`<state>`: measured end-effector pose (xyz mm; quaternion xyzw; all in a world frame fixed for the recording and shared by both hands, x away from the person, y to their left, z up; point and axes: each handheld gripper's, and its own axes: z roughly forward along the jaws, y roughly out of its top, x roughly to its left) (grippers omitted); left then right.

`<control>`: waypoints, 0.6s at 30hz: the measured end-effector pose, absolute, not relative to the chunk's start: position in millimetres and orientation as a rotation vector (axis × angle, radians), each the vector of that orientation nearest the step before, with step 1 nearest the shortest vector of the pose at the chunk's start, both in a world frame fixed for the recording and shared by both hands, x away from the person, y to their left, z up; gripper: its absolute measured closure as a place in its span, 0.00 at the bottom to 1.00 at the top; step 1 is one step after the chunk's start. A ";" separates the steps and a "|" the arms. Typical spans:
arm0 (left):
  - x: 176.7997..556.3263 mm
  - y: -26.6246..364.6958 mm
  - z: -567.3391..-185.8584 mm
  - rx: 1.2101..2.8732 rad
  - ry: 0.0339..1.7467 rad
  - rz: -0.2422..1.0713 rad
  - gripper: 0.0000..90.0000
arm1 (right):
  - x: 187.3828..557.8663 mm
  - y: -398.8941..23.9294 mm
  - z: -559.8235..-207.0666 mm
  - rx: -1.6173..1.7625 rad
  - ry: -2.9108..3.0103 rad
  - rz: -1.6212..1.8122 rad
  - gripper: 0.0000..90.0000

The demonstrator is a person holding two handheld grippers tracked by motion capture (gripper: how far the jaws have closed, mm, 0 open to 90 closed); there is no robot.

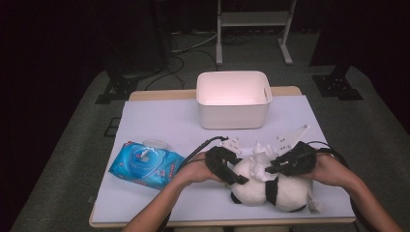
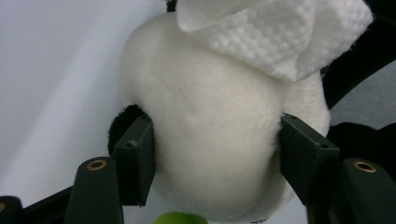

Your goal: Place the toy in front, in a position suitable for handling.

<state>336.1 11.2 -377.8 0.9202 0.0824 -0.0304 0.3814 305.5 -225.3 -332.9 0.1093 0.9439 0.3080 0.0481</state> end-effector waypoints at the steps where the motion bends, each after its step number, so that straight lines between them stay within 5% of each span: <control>1: 336.8 13.2 -374.4 2.350 0.214 -0.060 0.39 | 308.8 -221.6 -331.7 0.330 2.869 0.941 0.90; 6: 336.0 24.1 -358.3 2.385 0.211 0.065 0.39 | 323.5 -203.7 -320.8 0.314 2.856 0.951 0.90; 18: 327.5 21.0 -366.0 2.389 0.188 0.068 0.38 | 332.9 -179.6 -321.9 0.270 2.894 0.950 0.90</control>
